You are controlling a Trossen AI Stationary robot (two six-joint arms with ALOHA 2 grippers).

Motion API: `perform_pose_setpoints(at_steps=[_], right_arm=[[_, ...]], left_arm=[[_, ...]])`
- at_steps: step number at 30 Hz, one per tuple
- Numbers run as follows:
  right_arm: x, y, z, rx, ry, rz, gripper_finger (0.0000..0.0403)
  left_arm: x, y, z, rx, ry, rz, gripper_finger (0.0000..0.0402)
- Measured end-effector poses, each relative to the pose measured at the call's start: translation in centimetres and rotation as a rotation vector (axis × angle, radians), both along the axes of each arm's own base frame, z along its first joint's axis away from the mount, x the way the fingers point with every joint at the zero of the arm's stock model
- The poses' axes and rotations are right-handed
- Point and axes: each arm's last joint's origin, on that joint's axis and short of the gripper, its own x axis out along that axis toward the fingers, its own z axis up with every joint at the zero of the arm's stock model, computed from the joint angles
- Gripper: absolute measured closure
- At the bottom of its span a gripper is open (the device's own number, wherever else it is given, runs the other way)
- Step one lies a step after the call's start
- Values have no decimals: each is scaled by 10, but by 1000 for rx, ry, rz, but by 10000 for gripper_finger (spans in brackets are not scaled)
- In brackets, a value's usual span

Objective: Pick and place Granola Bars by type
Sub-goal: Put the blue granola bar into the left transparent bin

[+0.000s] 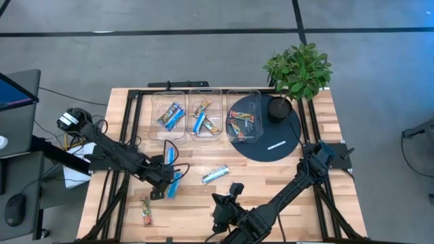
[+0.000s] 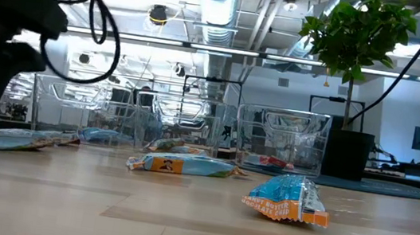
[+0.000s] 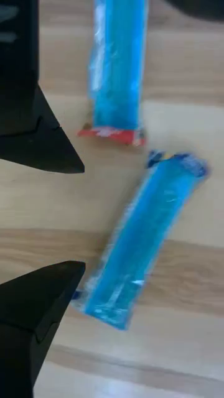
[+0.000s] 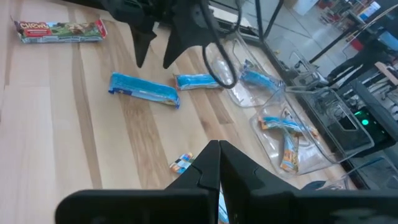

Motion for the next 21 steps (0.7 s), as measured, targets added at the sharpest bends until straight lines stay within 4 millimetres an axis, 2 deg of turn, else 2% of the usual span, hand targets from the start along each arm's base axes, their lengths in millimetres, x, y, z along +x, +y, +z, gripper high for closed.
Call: perform_pose_setpoints(at_steps=[11,21], right_arm=[[0,-1,0,0,0,-2,402],[2,-2,0,1,0,-5,403]], left_arm=[[2,-1,-20,-187,-100,-94,163],[4,-2,-22,-183,-169,-150,163]])
